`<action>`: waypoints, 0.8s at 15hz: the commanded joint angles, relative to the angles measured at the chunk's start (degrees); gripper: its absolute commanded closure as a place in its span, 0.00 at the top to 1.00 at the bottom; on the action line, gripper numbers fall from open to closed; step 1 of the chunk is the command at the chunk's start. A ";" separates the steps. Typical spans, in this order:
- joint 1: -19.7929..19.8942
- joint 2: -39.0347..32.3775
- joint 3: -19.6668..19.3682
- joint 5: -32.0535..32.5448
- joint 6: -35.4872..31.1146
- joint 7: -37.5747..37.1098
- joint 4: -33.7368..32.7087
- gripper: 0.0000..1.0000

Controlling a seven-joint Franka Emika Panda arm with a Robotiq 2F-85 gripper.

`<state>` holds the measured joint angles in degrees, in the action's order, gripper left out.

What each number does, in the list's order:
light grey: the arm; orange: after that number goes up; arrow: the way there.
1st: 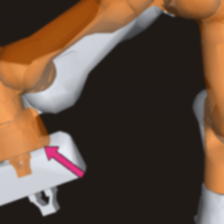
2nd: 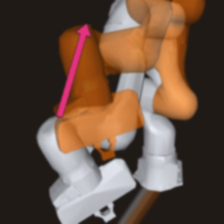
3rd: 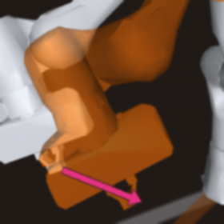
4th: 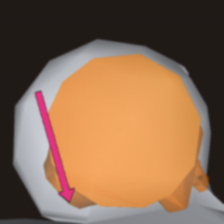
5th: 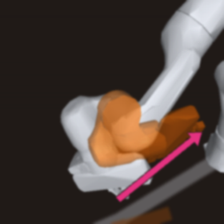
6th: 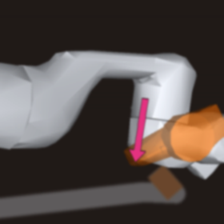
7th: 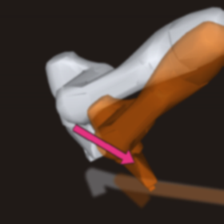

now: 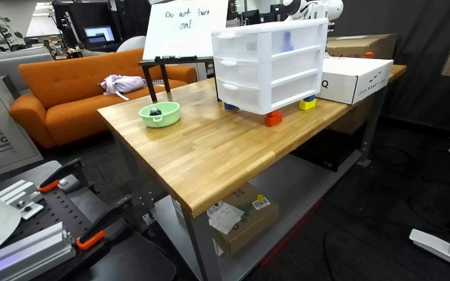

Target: Open the top drawer of the chest of drawers on the table

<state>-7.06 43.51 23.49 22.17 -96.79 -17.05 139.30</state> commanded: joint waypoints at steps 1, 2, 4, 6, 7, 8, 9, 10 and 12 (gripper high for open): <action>-1.23 -0.51 -0.80 0.66 0.50 -0.67 -0.27 1.00; -1.23 -0.52 -0.78 0.67 0.55 -0.67 -0.31 1.00; -1.24 -0.52 -0.77 0.67 0.60 -0.68 -0.35 1.00; -2.44 -1.29 -0.81 0.88 0.35 1.63 -0.64 1.00; -2.46 -2.28 -0.19 1.95 1.65 2.66 -1.41 1.00; -2.66 -3.71 0.30 2.76 3.16 4.25 -2.50 1.00; -2.84 -4.71 0.74 3.71 4.28 5.49 -3.17 1.00; -2.57 -5.98 1.51 5.81 5.51 6.37 -3.95 1.00; -2.74 -8.18 1.61 9.69 6.96 8.22 -5.28 1.00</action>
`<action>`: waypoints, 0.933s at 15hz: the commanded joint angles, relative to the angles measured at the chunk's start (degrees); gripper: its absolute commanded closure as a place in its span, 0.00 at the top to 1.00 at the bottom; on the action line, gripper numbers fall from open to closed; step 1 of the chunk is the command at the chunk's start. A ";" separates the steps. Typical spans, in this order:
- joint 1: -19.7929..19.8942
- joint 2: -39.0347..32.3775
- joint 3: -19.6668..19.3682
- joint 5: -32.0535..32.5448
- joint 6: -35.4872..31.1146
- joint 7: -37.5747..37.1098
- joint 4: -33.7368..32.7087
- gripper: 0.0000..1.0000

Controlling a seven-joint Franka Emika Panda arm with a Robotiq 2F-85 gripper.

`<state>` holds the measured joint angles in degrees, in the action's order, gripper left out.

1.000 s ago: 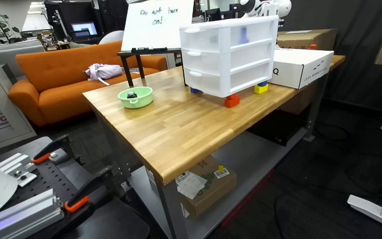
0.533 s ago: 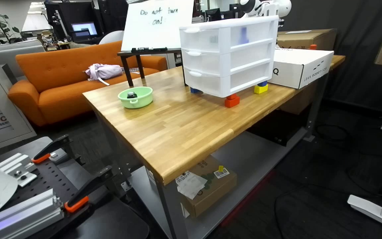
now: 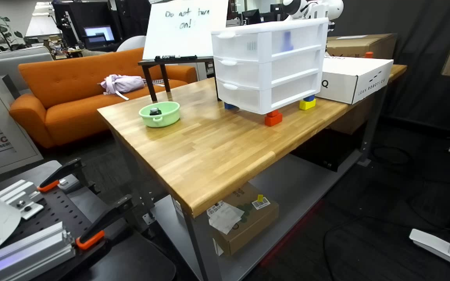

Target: Open the top drawer of the chest of drawers on the table

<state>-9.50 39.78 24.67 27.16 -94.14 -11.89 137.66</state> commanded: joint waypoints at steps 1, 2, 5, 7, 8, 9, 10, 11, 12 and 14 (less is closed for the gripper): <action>-0.38 -5.86 0.50 6.51 5.46 4.00 -4.54 1.00; -0.62 -7.09 0.38 8.29 6.29 4.74 -5.35 1.00; -1.25 -10.47 -0.57 12.90 7.90 5.05 -7.95 1.00; -2.85 -9.37 -2.02 12.53 6.08 3.04 -6.26 1.00; -2.86 -10.00 -2.11 12.84 6.33 3.06 -6.75 1.00; -2.89 -10.26 -2.11 12.87 6.57 3.07 -6.95 1.00; -2.97 -10.30 -2.11 12.87 6.82 3.08 -7.01 1.00; -3.07 -10.29 -2.09 12.86 7.01 3.08 -7.05 1.00; -3.15 -10.29 -2.08 12.86 7.12 3.09 -7.07 1.00; -4.62 -10.70 -2.58 12.46 6.11 5.15 -7.04 1.00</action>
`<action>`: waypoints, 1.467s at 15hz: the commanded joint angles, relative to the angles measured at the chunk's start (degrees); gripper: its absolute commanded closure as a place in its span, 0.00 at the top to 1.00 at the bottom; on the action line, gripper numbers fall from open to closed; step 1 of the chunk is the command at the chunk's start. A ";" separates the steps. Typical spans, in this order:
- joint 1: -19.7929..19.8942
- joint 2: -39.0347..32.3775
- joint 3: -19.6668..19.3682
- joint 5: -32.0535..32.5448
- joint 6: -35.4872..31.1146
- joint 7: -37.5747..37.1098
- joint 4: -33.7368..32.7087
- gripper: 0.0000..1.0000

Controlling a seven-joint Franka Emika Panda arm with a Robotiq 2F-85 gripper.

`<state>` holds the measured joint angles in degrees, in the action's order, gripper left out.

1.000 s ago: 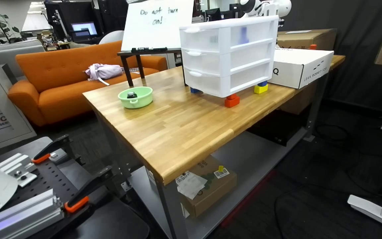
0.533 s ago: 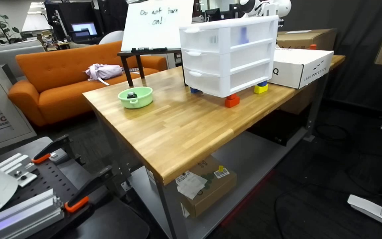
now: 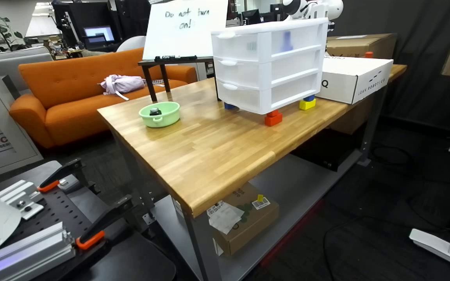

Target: Open the top drawer of the chest of drawers on the table

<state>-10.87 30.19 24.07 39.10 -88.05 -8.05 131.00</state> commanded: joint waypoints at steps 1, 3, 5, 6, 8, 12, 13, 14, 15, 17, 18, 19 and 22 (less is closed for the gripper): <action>-3.93 -1.70 -2.10 0.57 0.07 2.12 -0.65 1.00; -5.36 -2.85 -2.34 0.58 -0.15 3.76 -1.17 1.00; -6.56 -3.82 -2.70 0.58 -0.89 5.81 -1.70 1.00; -6.92 -4.33 -2.78 0.79 -0.98 6.84 -2.07 1.00; -7.39 -5.45 -2.99 1.10 -1.11 9.32 -2.95 1.00; -7.43 -5.27 -2.90 0.36 -0.83 8.66 -2.61 1.00; -7.43 -5.43 -2.94 0.36 -0.84 8.85 -2.71 1.00; -7.47 -5.45 -2.95 0.35 -0.84 8.89 -2.72 1.00; -7.53 -5.45 -2.96 0.35 -0.85 8.90 -2.73 1.00; -7.58 -5.44 -2.99 0.34 -0.85 8.91 -2.73 1.00; -7.69 -5.73 -3.21 0.29 -1.46 9.48 -2.79 1.00; -7.88 -5.91 -3.39 0.32 -2.07 10.22 -2.89 1.00; -8.64 -6.24 -4.47 0.47 -6.35 13.81 -3.30 1.00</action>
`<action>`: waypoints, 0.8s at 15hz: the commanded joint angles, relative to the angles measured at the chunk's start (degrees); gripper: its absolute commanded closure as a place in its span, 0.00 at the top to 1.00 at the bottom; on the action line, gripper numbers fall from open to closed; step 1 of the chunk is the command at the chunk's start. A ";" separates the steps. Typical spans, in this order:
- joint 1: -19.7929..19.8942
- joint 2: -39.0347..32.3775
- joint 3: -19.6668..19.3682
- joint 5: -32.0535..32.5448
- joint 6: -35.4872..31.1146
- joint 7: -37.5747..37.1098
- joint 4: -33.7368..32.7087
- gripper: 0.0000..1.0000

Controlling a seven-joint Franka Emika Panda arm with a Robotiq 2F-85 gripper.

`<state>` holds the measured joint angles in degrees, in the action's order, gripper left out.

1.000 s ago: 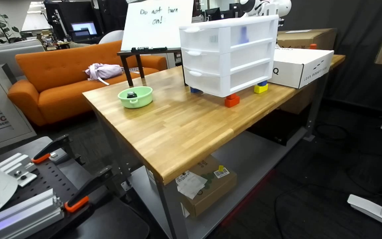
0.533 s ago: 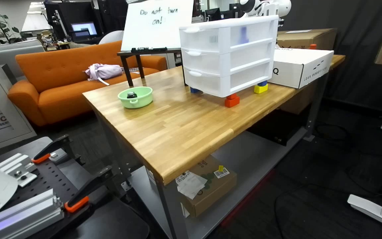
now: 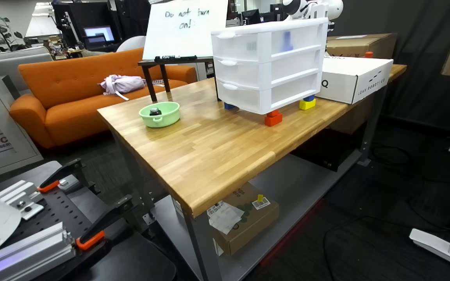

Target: Open the top drawer of the chest of drawers on the table

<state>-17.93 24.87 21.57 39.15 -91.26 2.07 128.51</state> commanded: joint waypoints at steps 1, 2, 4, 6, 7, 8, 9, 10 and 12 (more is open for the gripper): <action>-1.62 -1.01 -2.34 0.38 -4.65 4.97 -0.90 1.00; -1.61 -1.15 -2.89 0.25 -6.35 6.61 -0.99 1.00; -1.47 -1.02 -4.20 -0.13 -9.78 9.55 -0.81 1.00; -1.48 -0.87 -6.02 -1.47 -13.55 13.40 -0.48 1.00; -1.56 -1.14 -6.84 -2.48 -14.39 16.17 -0.63 1.00; -1.47 -1.78 -7.15 -3.06 -14.05 18.86 -1.12 1.00; -1.31 -2.38 -7.19 -3.51 -13.08 21.12 -1.59 1.00; -1.14 -3.26 -6.85 -3.46 -11.56 23.00 -2.36 1.00; -1.08 -4.42 -6.55 -3.34 -10.40 25.97 -3.21 1.00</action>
<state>-18.43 22.85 15.12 36.68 -104.57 23.10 128.07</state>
